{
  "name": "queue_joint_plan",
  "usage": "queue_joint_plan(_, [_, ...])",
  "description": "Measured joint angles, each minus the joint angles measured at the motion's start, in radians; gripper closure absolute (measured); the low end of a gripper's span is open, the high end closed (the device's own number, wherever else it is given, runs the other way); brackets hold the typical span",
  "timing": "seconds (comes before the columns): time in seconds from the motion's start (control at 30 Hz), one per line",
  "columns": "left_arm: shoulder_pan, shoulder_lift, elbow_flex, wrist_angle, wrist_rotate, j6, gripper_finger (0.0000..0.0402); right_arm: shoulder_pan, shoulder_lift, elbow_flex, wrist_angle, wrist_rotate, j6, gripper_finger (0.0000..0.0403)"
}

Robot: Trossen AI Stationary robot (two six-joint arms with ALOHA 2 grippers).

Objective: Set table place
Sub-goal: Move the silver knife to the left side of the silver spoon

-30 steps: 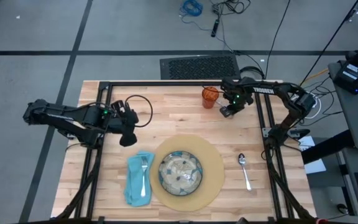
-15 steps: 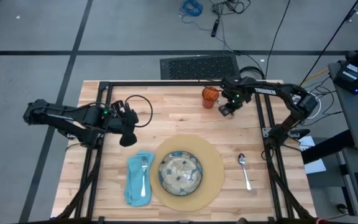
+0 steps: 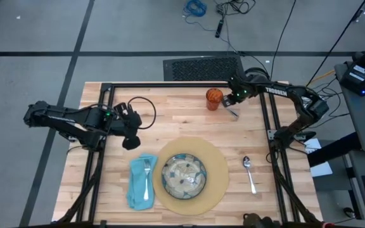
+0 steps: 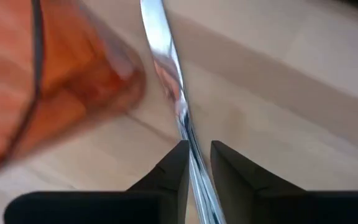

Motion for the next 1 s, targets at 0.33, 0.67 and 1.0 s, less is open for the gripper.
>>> queue_joint_plan(0.33, [-0.016, 0.000, 0.000, 0.000, 0.036, -0.025, 0.0346, -0.018, 0.003, 0.000, 0.058, -0.048, 0.055, 0.0348])
queue_joint_plan(0.67, [-0.022, 0.000, 0.000, 0.000, 0.045, -0.050, 0.0346, 0.028, 0.086, 0.000, 0.183, -0.111, 0.107, 0.0348])
queue_joint_plan(1.0, [-0.042, 0.000, 0.000, -0.003, 0.048, -0.050, 0.0346, 0.069, 0.132, 0.000, 0.336, -0.162, 0.155, 0.0348])
